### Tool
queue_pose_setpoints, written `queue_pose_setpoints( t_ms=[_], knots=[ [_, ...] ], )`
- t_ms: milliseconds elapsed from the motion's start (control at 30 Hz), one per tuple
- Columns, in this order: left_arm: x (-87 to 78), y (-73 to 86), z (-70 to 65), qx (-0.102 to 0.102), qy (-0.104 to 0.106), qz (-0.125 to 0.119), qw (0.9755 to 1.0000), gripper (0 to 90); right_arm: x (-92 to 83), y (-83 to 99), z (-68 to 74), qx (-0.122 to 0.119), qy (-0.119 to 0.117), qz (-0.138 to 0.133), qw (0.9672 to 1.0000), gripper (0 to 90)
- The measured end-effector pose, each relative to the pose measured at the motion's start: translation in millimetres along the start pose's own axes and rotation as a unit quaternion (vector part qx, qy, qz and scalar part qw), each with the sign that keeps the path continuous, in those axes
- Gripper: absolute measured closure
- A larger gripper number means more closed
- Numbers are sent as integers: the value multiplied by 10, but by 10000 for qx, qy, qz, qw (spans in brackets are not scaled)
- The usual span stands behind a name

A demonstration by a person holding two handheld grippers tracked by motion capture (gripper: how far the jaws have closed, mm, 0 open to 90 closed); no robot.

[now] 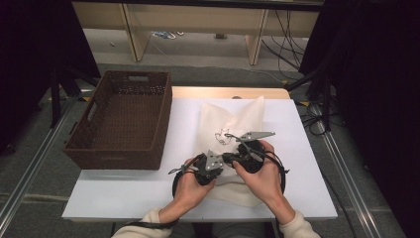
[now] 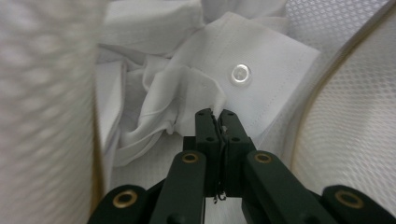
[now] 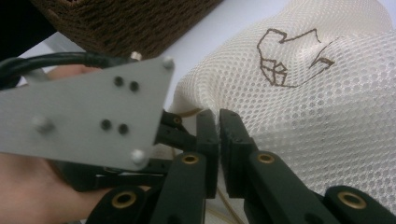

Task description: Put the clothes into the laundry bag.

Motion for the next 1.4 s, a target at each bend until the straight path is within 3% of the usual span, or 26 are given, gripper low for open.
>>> queue_pose_setpoints(
  t_ms=[67, 100, 133, 200, 233, 300, 367, 400, 467, 533, 600, 767, 833, 900, 933, 1000, 1033, 1067, 1100, 1167, 1200, 1267, 1300, 1367, 1400],
  knots=[
    [41, 9, -16, 101, 1, 2, 9999, 878, -12, 7, -3, 42, -35, 74, 10000, 880],
    [58, 8, -19, 132, -80, -58, 9999, 875, -13, 7, 7, 188, 28, 34, 9998, 879],
    [58, 19, -19, 307, -13, 63, 9995, 870, -15, 9, -8, 96, 16, 56, 9999, 879],
    [60, 18, -32, 348, -18, 14, 9994, 858, -16, 7, -13, 73, -34, 42, 10000, 879],
    [76, 18, -59, 213, 25, -99, 9997, 834, -21, 9, -5, 118, -27, 70, 9999, 879],
    [65, 30, -77, 140, 59, -123, 9998, 790, -15, 10, -8, 85, -11, 71, 9999, 879],
    [36, 46, -84, 247, 131, -35, 9996, 745, -19, 9, -1, 132, 19, 68, 9999, 879],
    [2, 57, -54, 503, 95, 150, 9986, 730, -21, 11, 4, 148, -18, 112, 9998, 879],
    [-21, 82, -100, 364, 300, 199, 9987, 690, -21, 7, 1, 104, -3, 81, 9999, 878],
    [-54, 101, -91, 362, 352, 317, 9982, 635, -23, 4, -11, 26, 10, 38, 10000, 878],
    [-120, 107, -61, 402, 324, 365, 9980, 597, -26, 6, -1, 99, -8, 87, 9999, 878],
    [-274, 74, -15, 392, 335, 282, 9983, 519, -27, 5, 12, 106, 6, 88, 9999, 877],
    [-334, 74, -13, 387, 440, 283, 9979, 510, -29, 3, 14, 108, 16, 86, 9999, 876],
    [-396, 114, -23, 173, 439, 422, 9980, 516, -30, 2, 12, 103, 23, 77, 9999, 876],
    [-409, 131, -17, 159, 463, 473, 9977, 518, -30, 2, 13, 107, 14, 81, 9999, 876],
    [-410, 164, -25, 40, 515, 553, 9971, 516, -4, -2, 21, 135, 66, -35, 9999, 875],
    [-381, 144, 14, 363, 497, 482, 9969, 514, -12, 2, 18, 78, 17, 47, 10000, 875],
    [-365, 148, 24, 477, 509, 530, 9962, 513, -11, 5, 10, 15, 0, 73, 10000, 875],
    [-351, 183, -18, 209, 551, 617, 9964, 514, -5, 2, 1, -73, -1, 47, 10000, 875],
    [-324, 224, -35, 176, 576, 795, 9950, 518, -17, 1, 8, -5, -1, 64, 10000, 875],
    [-313, 245, -44, 135, 572, 850, 9946, 522, -1, -5, 6, 29, 37, -52, 10000, 875],
    [-289, 267, -42, 182, 555, 928, 9940, 522, -25, 1, 3, 53, 8, 74, 10000, 875],
    [-279, 281, -64, 35, 589, 938, 9938, 521, -22, 2, 3, 49, 3, 65, 10000, 875],
    [-257, 289, -42, 122, 578, 1026, 9930, 519, 0, -1, 14, 87, 30, -41, 9999, 874],
    [-245, 290, -58, -12, 647, 978, 9931, 520, 2, -3, 14, 64, 27, -59, 10000, 874]
  ],
)
Point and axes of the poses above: each handheld gripper's, and its own axes: x roughly forward along the jaws, y roughly out of its underside, z roughly to its left, the point moved 5 cm from there along x, roughly forward along the jaws, and after that the axes turned 10 degrees about -x, right-handed, at the moved point
